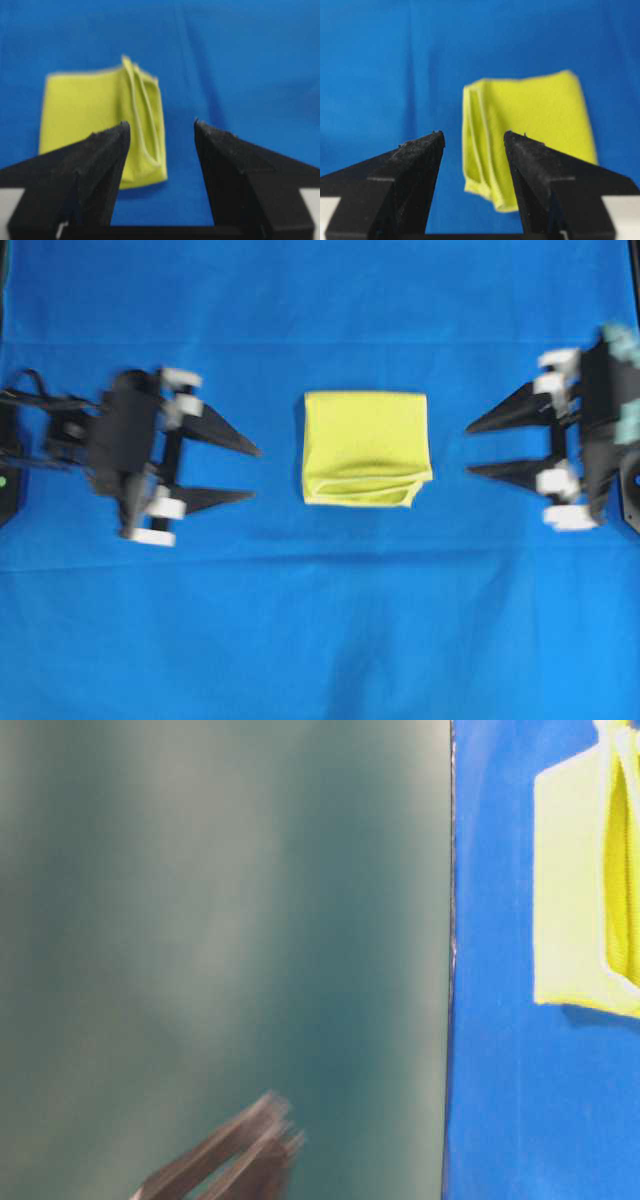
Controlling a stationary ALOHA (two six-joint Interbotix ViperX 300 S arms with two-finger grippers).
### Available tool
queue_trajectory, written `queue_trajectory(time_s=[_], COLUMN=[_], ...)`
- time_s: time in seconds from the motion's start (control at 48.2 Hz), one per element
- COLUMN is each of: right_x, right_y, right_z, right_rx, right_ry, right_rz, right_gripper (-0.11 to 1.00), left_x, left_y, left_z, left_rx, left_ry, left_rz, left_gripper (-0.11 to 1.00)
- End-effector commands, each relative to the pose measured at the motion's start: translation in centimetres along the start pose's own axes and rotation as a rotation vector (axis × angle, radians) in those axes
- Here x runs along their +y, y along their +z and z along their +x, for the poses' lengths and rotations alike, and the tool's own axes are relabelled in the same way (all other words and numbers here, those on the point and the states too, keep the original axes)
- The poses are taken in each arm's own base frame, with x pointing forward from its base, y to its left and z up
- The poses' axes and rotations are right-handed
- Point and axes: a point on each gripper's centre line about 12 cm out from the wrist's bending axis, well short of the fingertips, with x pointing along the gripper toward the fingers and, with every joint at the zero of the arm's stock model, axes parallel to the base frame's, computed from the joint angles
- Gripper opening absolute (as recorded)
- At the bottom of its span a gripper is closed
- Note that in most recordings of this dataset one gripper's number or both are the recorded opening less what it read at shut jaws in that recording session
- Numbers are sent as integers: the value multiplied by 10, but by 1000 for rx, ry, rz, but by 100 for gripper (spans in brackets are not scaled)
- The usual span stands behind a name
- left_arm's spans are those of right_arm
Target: Fold the yellow towel.
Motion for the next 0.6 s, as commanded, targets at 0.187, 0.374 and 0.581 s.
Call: queue_trajectory(time_s=[0.187, 0.374, 0.581], right_x=[-9, -13, -17], right_y=[6, -15, -42], right_z=[-46, -61, -66], right_rx=[-132, -189, -235], right_ry=[-22, -12, 1], right_rz=[-22, -38, -26], right_gripper=[56, 56, 56], left_x=[4, 1, -3], left_y=[12, -8, -43], left_z=[-67, -102, -123], left_rx=[-191, -253, -285], left_ry=[30, 39, 42], left_rz=[-12, -12, -18], left_gripper=[52, 51, 51])
